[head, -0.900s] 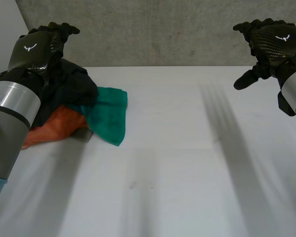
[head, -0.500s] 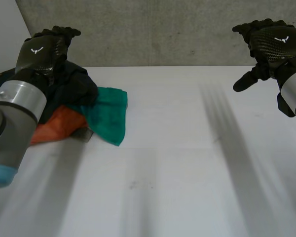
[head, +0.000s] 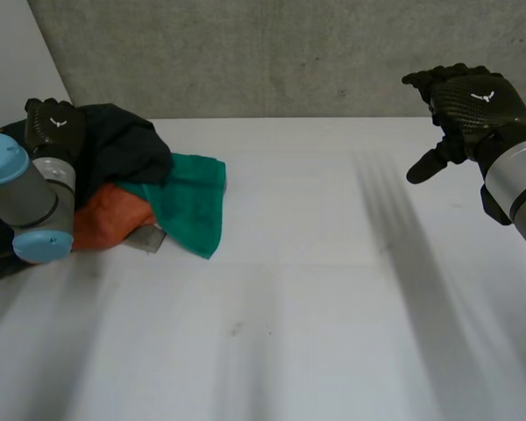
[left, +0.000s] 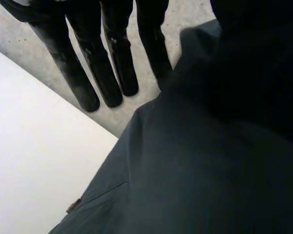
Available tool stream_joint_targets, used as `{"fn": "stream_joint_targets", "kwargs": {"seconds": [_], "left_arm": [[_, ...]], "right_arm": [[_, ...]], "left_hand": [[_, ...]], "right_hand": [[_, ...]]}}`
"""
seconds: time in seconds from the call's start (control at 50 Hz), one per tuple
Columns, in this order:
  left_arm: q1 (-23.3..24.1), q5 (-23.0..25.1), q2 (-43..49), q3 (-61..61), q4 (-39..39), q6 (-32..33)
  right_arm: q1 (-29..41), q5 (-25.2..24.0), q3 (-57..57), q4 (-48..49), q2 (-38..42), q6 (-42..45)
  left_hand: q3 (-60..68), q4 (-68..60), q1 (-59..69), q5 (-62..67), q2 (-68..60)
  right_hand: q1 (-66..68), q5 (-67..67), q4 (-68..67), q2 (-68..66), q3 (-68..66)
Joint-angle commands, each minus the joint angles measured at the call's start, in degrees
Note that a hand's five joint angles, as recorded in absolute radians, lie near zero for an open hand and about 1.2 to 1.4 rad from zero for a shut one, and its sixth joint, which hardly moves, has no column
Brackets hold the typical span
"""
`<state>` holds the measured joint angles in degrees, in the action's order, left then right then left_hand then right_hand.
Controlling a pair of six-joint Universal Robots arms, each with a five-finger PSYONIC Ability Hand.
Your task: Fold the laundry.
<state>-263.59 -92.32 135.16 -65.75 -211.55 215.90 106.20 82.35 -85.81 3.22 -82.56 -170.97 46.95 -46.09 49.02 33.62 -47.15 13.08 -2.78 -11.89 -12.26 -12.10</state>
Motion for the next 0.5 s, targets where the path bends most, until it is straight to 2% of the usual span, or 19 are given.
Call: {"fn": "stream_joint_targets", "kwargs": {"seconds": [0.02, 0.14, 0.22, 0.3, 0.38, 0.5], "left_arm": [[0.26, -0.05, -0.78, 3.17, 0.35, -0.65], [2.72, -0.23, -5.59, 4.23, 0.96, -2.14], [7.55, -0.14, -14.12, 3.62, 1.05, -9.95], [15.01, 0.38, -21.24, 3.09, 3.68, -22.15], [19.67, 1.0, -23.62, 2.74, 7.72, -29.63], [27.41, 3.2, -21.53, 1.33, 10.28, -37.03]], "right_arm": [[-0.03, 0.1, 0.03, -0.06, 1.35, 2.13], [-0.03, 0.1, 0.82, -0.06, 0.92, 2.66], [-0.38, 0.1, 1.26, -0.06, 0.74, 2.66], [-0.73, 0.1, 1.61, -0.06, 0.74, 2.57], [-0.73, 0.1, 1.79, -0.06, 0.65, 2.57], [-0.82, 0.36, 2.05, -0.06, 0.3, 2.57]], "left_hand": [[33.05, -33.91, 30.98, 36.38, -32.85], [33.05, -33.91, 30.98, 36.38, -32.85], [33.05, -33.91, 30.98, 36.38, -32.85], [33.05, -33.91, 30.98, 36.38, -32.85], [33.05, -33.91, 30.98, 36.38, -32.85], [33.05, -33.91, 30.98, 36.38, -32.85]], "right_hand": [[-3.08, 2.78, 1.89, 2.26, 2.1], [-3.08, 2.78, 1.89, 2.26, 2.1], [-3.08, 2.78, 1.89, 2.26, 2.1], [-3.08, 2.78, 1.89, 2.26, 2.1], [-3.08, 2.78, 1.89, 2.26, 2.1], [-3.08, 2.78, 1.89, 2.26, 2.1]]}}
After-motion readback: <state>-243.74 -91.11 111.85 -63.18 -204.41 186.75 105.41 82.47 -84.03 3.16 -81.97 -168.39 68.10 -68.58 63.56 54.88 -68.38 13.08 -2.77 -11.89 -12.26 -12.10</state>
